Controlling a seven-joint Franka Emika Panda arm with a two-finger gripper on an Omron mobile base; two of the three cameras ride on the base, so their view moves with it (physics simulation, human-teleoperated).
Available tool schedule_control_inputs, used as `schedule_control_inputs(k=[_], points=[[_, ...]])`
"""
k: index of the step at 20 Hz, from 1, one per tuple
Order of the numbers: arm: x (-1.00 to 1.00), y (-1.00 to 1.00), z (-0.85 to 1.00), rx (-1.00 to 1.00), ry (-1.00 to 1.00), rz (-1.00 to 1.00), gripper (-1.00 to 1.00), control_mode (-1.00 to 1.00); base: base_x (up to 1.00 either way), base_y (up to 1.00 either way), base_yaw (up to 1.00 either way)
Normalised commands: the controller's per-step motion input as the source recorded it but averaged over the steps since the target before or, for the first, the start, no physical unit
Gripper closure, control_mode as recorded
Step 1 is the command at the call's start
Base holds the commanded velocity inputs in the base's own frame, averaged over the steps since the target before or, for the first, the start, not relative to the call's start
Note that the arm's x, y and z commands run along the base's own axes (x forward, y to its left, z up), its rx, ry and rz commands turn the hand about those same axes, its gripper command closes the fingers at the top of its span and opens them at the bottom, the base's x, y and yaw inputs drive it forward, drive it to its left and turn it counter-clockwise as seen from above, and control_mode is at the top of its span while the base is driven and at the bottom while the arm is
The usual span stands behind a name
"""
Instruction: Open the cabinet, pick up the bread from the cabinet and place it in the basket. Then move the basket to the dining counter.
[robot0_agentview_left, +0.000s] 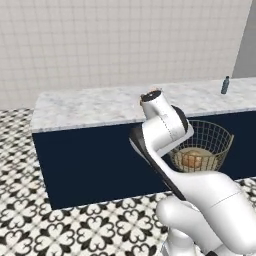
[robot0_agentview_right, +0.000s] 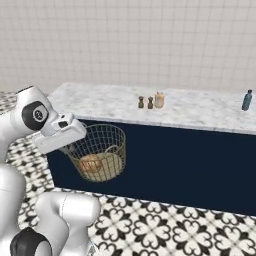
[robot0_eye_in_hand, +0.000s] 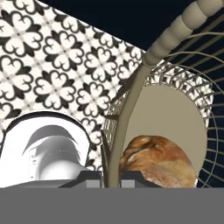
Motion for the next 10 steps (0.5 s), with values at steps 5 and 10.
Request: schedule_control_inputs(k=[5, 10], points=[[0.00, 0.00, 0.00, 0.00, 0.00, 0.00, 1.00, 1.00, 0.58, 1.00, -0.18], [0.00, 0.00, 0.00, 0.00, 0.00, 0.00, 1.00, 1.00, 0.64, 0.72, -0.05]])
